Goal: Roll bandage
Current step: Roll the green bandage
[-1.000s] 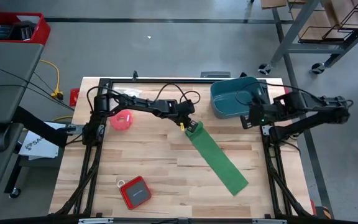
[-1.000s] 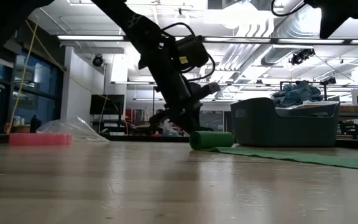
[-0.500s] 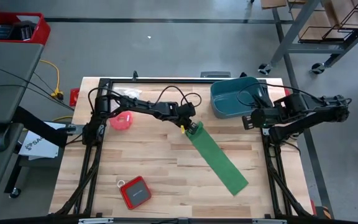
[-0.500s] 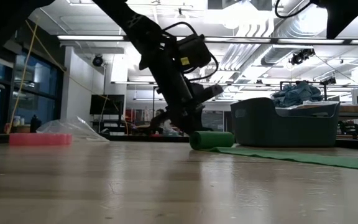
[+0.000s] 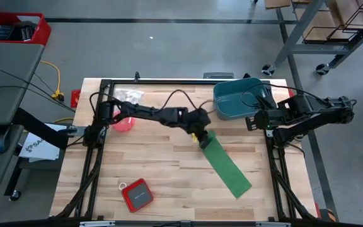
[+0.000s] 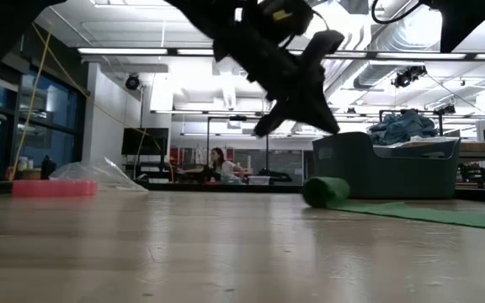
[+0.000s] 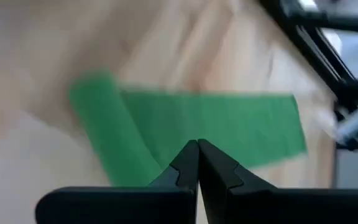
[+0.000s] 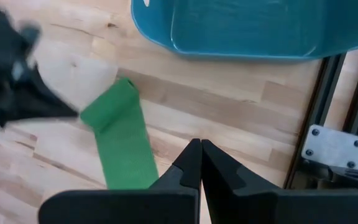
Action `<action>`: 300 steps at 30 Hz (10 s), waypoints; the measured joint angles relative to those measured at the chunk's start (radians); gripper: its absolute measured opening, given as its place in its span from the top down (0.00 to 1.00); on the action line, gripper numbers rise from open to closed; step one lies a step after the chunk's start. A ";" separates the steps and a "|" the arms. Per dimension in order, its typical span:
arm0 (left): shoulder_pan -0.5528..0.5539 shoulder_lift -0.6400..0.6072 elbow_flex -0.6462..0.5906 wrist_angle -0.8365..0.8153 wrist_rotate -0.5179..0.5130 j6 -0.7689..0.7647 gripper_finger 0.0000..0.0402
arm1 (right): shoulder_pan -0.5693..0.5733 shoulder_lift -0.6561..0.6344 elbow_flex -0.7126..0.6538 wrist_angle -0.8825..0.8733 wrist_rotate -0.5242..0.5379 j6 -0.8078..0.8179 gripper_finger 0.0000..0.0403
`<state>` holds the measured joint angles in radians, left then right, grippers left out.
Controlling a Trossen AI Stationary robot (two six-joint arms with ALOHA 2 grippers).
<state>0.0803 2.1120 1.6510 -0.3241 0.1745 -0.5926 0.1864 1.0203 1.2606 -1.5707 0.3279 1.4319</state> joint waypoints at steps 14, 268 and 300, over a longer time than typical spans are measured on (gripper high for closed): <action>0.106 -0.002 0.091 -0.391 -0.145 0.405 1.00 | 0.281 0.023 -0.593 0.967 -0.445 0.251 1.00; 0.160 -0.237 -0.138 -0.125 0.026 0.332 1.00 | 0.732 0.472 -0.588 1.069 -0.533 0.734 1.00; -0.026 0.264 0.130 0.040 0.207 -0.192 1.00 | 0.750 0.473 -0.588 1.108 -0.573 0.734 1.00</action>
<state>0.0543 2.3763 1.7814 -0.2837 0.3811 -0.7845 0.9367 1.4929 0.6724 -0.4624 -0.2455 2.1654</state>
